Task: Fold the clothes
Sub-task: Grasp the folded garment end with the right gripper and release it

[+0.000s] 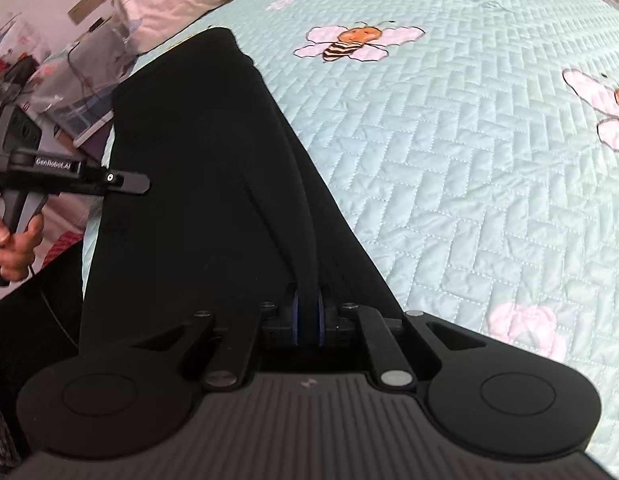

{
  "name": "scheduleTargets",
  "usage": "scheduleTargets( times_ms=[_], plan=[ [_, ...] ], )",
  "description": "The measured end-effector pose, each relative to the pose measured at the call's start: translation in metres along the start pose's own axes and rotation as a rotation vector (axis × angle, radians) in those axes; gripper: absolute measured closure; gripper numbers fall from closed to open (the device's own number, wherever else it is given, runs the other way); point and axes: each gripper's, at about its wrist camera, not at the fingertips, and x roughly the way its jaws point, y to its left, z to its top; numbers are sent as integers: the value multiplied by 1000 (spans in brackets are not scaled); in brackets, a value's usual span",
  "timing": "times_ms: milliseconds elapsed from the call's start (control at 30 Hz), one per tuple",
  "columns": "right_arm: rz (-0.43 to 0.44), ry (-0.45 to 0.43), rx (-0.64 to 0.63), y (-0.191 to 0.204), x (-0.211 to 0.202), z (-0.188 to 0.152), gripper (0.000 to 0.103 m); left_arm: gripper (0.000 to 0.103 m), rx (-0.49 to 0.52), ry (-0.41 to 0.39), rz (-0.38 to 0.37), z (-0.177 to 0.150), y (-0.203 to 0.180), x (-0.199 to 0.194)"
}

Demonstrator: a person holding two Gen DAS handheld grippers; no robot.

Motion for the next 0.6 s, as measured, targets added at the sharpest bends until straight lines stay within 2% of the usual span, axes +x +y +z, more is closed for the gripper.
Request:
scheduleTargets(
  times_ms=[67,133,333,600],
  plan=[
    [-6,8,4,3,-2,0,92,90,36,-2,20,-6,-7,-1],
    [-18,24,-5,6,-3,0,93,93,43,21,0,-11,-11,0],
    [-44,46,1,9,-9,-6,93,94,48,65,-54,-19,-12,7],
    [-54,50,21,7,-11,-12,93,93,74,93,-57,-23,-18,14]
  ],
)
